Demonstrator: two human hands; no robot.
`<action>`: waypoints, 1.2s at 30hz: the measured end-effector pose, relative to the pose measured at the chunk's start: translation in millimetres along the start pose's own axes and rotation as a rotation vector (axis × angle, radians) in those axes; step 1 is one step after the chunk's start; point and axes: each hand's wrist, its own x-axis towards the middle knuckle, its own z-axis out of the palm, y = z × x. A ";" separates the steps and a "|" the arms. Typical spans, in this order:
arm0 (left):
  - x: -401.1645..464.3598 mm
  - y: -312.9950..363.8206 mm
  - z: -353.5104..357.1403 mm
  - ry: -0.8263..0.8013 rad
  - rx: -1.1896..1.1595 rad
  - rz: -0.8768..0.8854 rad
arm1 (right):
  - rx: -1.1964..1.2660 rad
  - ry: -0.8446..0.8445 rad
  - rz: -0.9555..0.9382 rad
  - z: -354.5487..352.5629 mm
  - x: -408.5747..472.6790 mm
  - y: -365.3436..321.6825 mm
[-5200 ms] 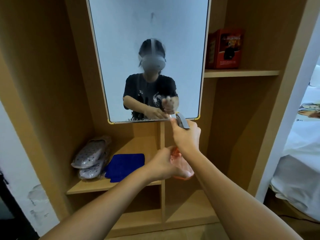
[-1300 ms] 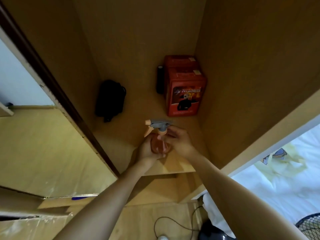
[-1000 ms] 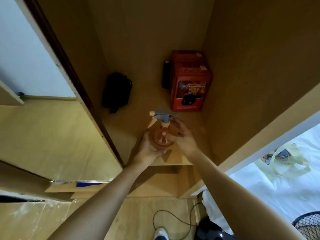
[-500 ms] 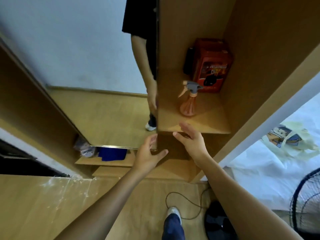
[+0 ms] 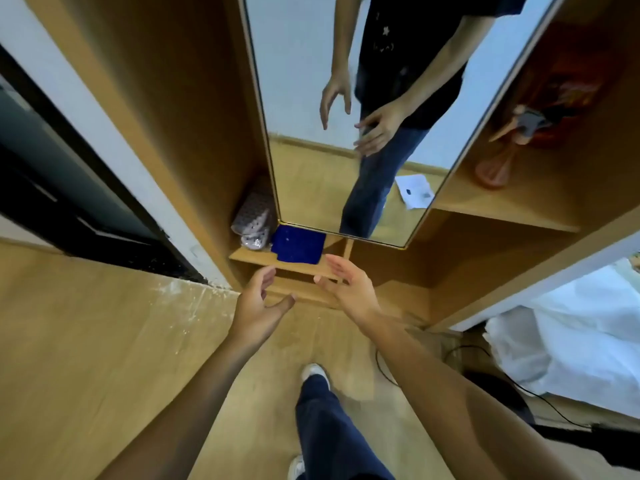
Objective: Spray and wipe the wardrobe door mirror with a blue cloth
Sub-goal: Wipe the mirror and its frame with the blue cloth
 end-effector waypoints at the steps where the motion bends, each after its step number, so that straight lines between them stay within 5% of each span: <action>1: 7.0 -5.0 -6.9 0.004 -0.003 -0.019 | 0.001 -0.003 0.014 10.1 8.8 0.7; 17: 174.1 -103.2 -60.6 0.007 0.040 -0.247 | -0.050 0.057 0.214 113.0 160.2 26.9; 28: 270.1 -153.2 -80.7 -0.260 0.126 -0.236 | 0.088 0.197 0.361 156.9 213.9 55.8; 36: 334.1 -223.3 -35.6 -0.274 0.181 -0.180 | -0.026 0.289 0.350 156.8 272.0 138.3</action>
